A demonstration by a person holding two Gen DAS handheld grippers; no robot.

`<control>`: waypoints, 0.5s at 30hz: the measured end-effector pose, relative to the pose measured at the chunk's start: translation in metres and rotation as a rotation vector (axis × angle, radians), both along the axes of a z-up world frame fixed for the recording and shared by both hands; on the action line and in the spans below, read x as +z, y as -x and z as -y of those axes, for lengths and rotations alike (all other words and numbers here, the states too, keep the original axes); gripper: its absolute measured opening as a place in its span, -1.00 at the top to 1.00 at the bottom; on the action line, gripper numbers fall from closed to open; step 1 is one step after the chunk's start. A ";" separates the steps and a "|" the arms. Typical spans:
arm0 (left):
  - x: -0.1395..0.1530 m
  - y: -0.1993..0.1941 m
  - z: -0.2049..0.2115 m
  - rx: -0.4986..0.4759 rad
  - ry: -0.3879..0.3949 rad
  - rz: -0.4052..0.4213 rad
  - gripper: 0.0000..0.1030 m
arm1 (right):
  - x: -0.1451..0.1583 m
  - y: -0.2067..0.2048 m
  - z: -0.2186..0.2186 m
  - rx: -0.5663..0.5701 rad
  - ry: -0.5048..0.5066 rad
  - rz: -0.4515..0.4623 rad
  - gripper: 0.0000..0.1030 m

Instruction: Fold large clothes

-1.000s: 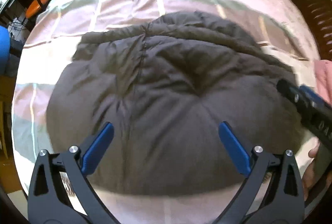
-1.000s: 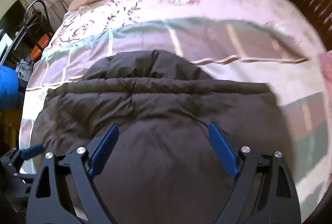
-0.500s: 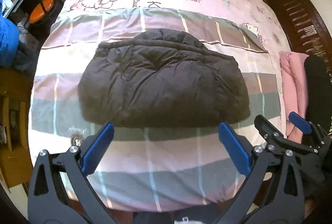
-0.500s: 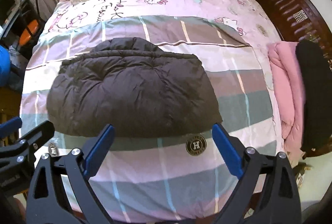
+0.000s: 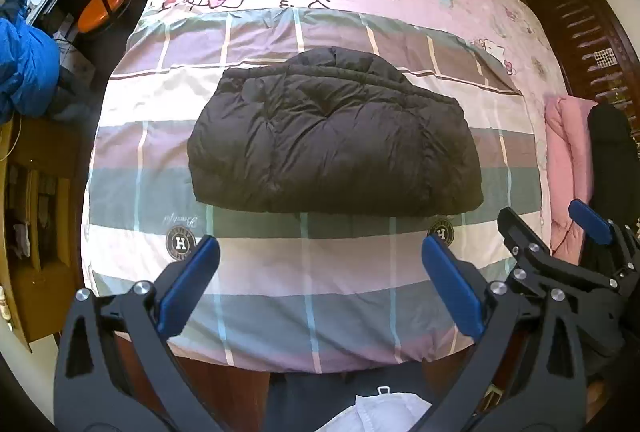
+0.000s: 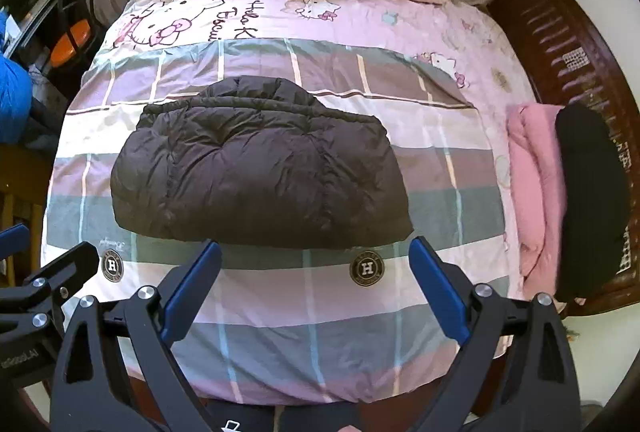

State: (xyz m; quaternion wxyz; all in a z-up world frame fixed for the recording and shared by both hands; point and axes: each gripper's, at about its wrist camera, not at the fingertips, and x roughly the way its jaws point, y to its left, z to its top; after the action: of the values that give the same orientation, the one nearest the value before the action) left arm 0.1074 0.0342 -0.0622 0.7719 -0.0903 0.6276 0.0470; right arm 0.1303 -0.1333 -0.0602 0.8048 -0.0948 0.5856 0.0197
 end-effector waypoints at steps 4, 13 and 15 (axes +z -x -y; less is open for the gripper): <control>0.003 0.004 -0.002 0.007 -0.010 -0.007 -0.96 | 0.003 0.002 0.000 0.003 -0.023 -0.014 -0.84; 0.010 0.007 0.002 -0.006 -0.041 -0.007 -0.96 | 0.006 0.007 0.004 -0.008 -0.059 -0.030 -0.84; 0.010 0.007 0.004 -0.004 -0.045 -0.002 -0.96 | 0.006 0.009 0.005 -0.015 -0.065 -0.029 -0.84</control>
State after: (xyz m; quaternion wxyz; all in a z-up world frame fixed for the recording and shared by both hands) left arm 0.1007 0.0303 -0.0518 0.7732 -0.0715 0.6273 0.0597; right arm 0.1217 -0.1386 -0.0538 0.7990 -0.0639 0.5970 0.0341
